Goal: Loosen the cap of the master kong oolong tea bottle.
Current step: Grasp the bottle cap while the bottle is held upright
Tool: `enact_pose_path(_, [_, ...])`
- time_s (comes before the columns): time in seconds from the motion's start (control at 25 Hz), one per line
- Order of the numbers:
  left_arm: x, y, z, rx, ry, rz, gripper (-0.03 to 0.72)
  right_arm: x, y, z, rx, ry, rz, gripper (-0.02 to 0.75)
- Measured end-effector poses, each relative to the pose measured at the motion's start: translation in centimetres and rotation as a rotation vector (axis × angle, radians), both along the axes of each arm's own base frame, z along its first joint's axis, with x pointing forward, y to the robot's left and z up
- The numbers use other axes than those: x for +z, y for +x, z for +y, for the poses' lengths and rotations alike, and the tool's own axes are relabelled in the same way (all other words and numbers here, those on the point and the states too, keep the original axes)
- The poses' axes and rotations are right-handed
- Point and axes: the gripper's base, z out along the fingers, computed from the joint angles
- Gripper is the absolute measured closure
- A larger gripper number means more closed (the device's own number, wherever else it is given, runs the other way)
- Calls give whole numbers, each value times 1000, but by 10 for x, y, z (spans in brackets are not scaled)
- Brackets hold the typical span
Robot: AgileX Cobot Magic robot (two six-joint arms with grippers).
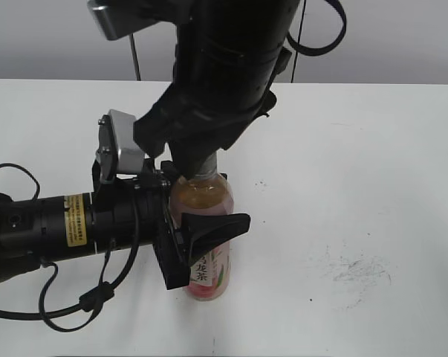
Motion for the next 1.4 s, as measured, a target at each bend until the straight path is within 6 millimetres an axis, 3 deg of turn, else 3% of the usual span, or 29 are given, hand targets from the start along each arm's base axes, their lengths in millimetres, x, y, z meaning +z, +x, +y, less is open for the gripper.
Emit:
enact_pose_path(0.12, [0, 0, 0, 0, 0, 0, 244, -2, 0, 1, 28, -8, -3, 377])
enact_pose_path(0.2, [0, 0, 0, 2, -1, 1, 244, -3, 1, 1, 62, -14, -7, 473])
enact_pose_path(0.36, [0, 0, 0, 3, 1, 2, 244, -3, 1, 1, 220, -40, -45, 470])
enact_pose_path(0.48, [0, 0, 0, 1, 2, 0, 244, -3, 0, 2, 459, -78, -101, 470])
enact_pose_path(0.96, [0, 0, 0, -4, 3, -4, 244, -1, 1, 2, 1722, -289, -423, 470])
enact_pose_path(1.24, [0, 0, 0, 1, 0, 0, 244, 3, 2, 3, 2151, -366, -543, 470])
enact_pose_path(1.4, [0, 0, 0, 1, 1, 1, 244, 4, 1, 4, 2282, -400, -577, 470])
